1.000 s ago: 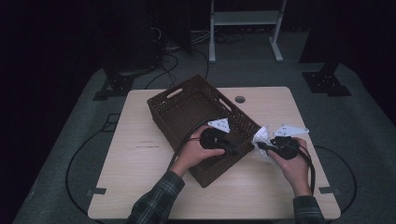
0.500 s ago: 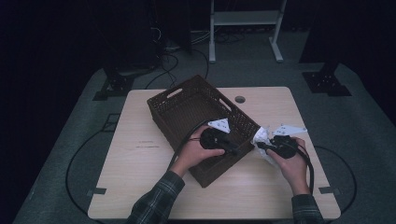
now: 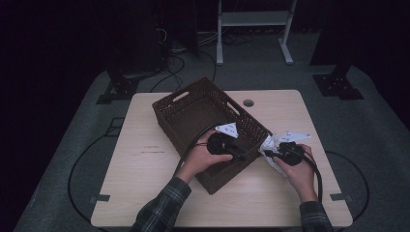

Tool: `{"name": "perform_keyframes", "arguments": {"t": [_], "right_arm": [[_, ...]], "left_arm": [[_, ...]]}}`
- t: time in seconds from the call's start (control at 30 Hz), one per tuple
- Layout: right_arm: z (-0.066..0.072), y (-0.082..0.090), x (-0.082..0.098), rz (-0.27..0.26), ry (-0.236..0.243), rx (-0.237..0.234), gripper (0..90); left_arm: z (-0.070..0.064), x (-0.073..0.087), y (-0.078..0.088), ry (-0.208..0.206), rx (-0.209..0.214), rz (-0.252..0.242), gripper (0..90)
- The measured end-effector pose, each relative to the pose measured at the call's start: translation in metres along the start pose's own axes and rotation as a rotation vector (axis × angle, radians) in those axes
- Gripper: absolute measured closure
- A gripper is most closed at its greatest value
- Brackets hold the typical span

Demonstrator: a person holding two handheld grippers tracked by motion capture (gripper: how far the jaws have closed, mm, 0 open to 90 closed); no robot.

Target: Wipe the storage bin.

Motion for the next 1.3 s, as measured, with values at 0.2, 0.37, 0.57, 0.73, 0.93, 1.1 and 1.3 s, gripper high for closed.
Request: {"name": "perform_keyframes", "arguments": {"t": [0.2,0.37,0.57,0.73,0.93,1.1,1.3], "right_arm": [[0.000,-0.003,0.002,-0.005,-0.012,-0.011,73.4],[0.001,-0.007,0.005,0.011,-0.012,-0.023,73.2],[0.004,-0.013,0.010,0.037,-0.005,-0.027,73.6],[0.006,-0.020,0.017,0.084,0.012,-0.029,73.6],[0.011,-0.026,0.022,0.131,0.041,-0.021,73.5],[0.011,-0.022,0.019,0.122,0.048,-0.016,73.7],[0.015,-0.012,0.009,0.081,0.052,-0.018,73.8]], "left_arm": [[0.000,0.000,0.000,0.000,0.001,0.000,65.1],[0.000,0.000,0.000,0.000,0.000,0.000,65.1],[0.000,0.000,0.000,-0.001,0.000,0.000,65.1],[0.000,0.000,0.000,0.000,0.000,-0.002,65.1],[0.000,0.000,0.000,0.001,0.000,-0.003,65.1],[0.000,0.000,0.000,0.003,0.001,0.000,65.1],[0.000,0.000,0.000,0.004,0.001,-0.001,65.1]]}}
Point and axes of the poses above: each handheld gripper's, and its own axes: y roughly backward along the jaws, x roughly out of its underside, z roughly to its left, the point moved 8 cm from there along -y, roughly forward along the jaws, and after that the axes turned 15 degrees about y, right-handed, at the moved point
